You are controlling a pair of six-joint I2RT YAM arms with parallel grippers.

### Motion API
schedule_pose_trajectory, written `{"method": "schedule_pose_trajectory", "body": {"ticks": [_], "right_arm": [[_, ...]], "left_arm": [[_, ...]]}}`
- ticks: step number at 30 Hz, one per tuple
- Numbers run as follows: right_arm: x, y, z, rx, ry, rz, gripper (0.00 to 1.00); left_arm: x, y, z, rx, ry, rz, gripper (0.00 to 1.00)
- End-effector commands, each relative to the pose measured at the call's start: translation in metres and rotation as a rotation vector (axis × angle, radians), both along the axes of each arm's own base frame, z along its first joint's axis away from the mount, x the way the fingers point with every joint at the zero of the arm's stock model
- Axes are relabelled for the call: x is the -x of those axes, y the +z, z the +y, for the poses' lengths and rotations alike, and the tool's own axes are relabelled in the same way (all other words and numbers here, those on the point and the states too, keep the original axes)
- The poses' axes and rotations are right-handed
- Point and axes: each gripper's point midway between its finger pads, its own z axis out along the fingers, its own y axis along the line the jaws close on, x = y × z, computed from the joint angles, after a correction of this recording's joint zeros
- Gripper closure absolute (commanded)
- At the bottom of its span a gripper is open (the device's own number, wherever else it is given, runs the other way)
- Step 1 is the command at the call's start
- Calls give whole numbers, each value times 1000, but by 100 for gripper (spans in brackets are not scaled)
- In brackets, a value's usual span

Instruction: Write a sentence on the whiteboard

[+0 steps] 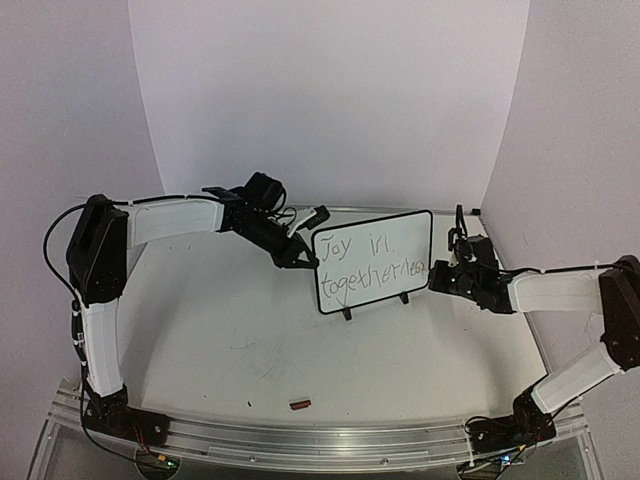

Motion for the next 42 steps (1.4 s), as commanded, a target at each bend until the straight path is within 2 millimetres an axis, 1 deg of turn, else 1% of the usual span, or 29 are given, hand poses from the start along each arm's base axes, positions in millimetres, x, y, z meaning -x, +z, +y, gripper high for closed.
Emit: {"method": "schedule_pose_trajectory", "body": {"ticks": [1, 5, 10, 13, 23, 35, 42], "right_arm": [[6, 25, -2, -49, -1, -70, 100], [15, 33, -12, -56, -36, -95, 100], [18, 21, -15, -29, -43, -60, 100], [16, 13, -14, -20, -41, -40, 100], [7, 1, -9, -11, -35, -22, 100], [-4, -1, -5, -19, -36, -31, 100], [-6, -4, -6, -20, -41, -34, 100]], "left_arm": [[-1, 17, 4, 4, 6, -63, 100], [-1, 19, 4, 6, 6, -64, 100], [-1, 20, 4, 6, 6, -65, 100], [0, 19, 4, 3, 6, -64, 100], [0, 18, 3, 3, 4, -66, 100], [0, 17, 4, 2, 4, -64, 100], [0, 17, 4, 1, 4, -64, 100]]}}
